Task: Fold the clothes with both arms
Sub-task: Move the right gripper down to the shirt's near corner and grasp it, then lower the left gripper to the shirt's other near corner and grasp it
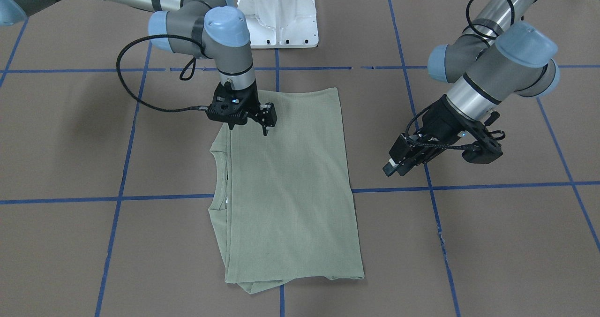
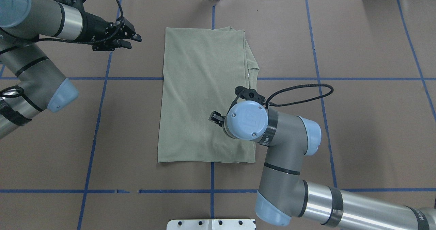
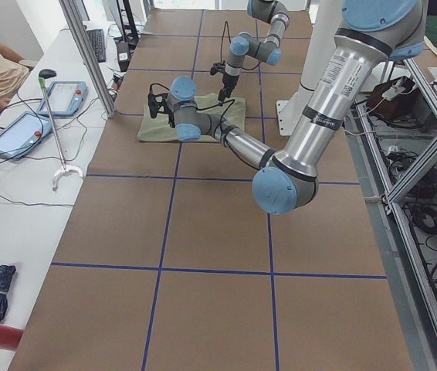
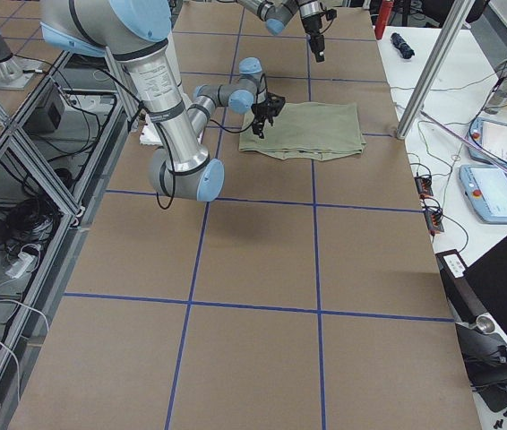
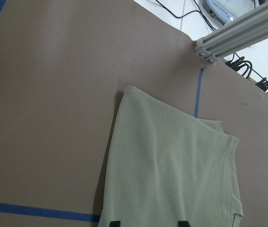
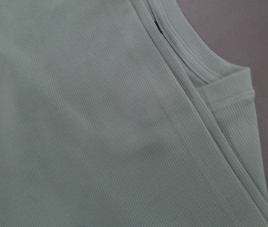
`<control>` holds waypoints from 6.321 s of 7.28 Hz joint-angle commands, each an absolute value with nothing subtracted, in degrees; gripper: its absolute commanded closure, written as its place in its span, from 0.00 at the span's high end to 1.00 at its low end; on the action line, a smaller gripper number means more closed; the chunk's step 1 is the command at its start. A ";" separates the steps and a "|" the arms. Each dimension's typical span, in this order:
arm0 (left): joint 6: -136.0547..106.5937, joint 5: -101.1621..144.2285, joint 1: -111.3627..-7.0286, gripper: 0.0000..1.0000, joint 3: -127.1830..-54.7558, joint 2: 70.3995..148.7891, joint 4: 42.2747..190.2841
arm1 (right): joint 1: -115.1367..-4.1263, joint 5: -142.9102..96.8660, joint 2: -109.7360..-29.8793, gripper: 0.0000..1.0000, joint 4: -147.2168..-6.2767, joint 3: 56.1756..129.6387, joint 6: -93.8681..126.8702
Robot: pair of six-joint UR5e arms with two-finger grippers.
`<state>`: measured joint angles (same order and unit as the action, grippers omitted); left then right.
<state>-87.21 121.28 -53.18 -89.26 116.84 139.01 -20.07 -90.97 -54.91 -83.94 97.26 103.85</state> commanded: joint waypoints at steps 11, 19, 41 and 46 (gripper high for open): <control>-86.66 121.03 -53.09 0.50 -89.56 116.63 139.04 | -15.30 -86.84 -60.91 0.90 -84.46 102.04 117.33; -86.66 121.20 -53.09 0.50 -91.05 114.79 139.22 | -15.29 -89.65 -60.73 0.00 -84.11 102.57 117.16; -116.72 92.20 -17.14 0.57 -106.35 103.54 123.05 | -15.82 -90.62 -61.08 0.00 -84.11 105.21 117.25; -116.72 92.20 -16.96 0.01 -106.44 103.54 123.05 | -15.82 -90.62 -61.08 0.00 -84.11 105.29 117.25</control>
